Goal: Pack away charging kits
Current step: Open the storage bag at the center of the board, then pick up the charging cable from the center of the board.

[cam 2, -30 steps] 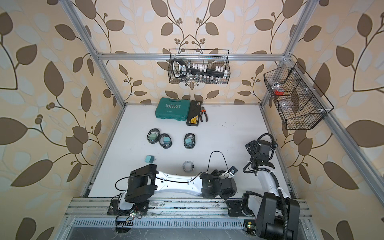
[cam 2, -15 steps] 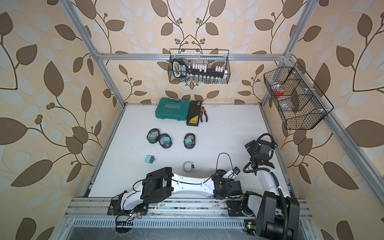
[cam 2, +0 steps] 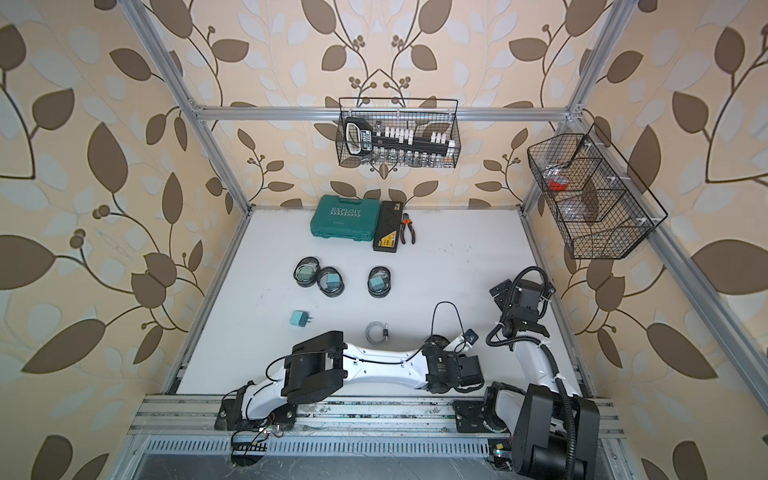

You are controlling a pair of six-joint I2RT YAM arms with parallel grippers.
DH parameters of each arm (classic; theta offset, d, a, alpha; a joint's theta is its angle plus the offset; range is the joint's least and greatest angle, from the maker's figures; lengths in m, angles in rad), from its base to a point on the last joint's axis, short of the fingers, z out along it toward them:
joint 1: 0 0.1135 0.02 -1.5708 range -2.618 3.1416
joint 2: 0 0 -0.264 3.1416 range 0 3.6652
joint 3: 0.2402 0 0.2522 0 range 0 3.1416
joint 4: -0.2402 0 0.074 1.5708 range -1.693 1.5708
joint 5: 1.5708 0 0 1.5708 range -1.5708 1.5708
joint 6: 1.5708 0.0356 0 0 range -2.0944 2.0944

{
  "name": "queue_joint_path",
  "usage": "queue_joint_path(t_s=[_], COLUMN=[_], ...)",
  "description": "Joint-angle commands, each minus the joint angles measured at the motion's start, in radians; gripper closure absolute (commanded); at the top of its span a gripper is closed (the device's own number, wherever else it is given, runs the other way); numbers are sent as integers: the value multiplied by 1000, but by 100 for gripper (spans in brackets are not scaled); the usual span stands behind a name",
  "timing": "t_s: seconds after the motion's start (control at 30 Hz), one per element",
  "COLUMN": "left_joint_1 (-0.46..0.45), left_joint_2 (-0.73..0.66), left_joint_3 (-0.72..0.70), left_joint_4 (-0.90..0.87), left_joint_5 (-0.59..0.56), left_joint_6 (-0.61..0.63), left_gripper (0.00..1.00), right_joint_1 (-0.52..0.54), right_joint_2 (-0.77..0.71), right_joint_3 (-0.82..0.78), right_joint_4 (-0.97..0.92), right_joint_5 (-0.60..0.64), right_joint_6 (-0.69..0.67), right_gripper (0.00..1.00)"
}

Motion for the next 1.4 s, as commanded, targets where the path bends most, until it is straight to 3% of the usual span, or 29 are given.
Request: queue_joint_path(t_s=[0.0,0.2,0.37,0.43,0.7,0.9,1.07,1.23,1.37], left_joint_1=[23,72,128,159,359,497,618,640,653], left_joint_2=[-59,-149,-318,-400,-746,-982,-1117,-1217,-1263], left_joint_3=[-22,-79,-187,-250,-568,-754,-910,-1045,-1107], left_joint_4=[-3,6,18,26,17,-61,40,239,314], left_joint_5=[30,72,82,95,115,-71,-26,47,73], left_joint_6=[-32,-67,-66,-71,-133,-225,-198,-101,-77], left_gripper=[84,96,98,99,100,100,100,100,100], right_joint_1=[-3,-3,58,173,871,1173,1294,1312,1314], right_joint_2=[-12,-36,-78,-80,-28,106,266,420,535], right_joint_3=[-7,-20,-17,18,141,178,255,321,382], right_joint_4=[4,24,25,-15,-113,-112,-148,-194,-214], right_joint_5=[-12,-53,-150,-116,220,313,353,341,309], right_joint_6=[0,-18,-27,-14,123,259,295,304,270], right_gripper=[0,1,1,3,13,24,30,35,53])
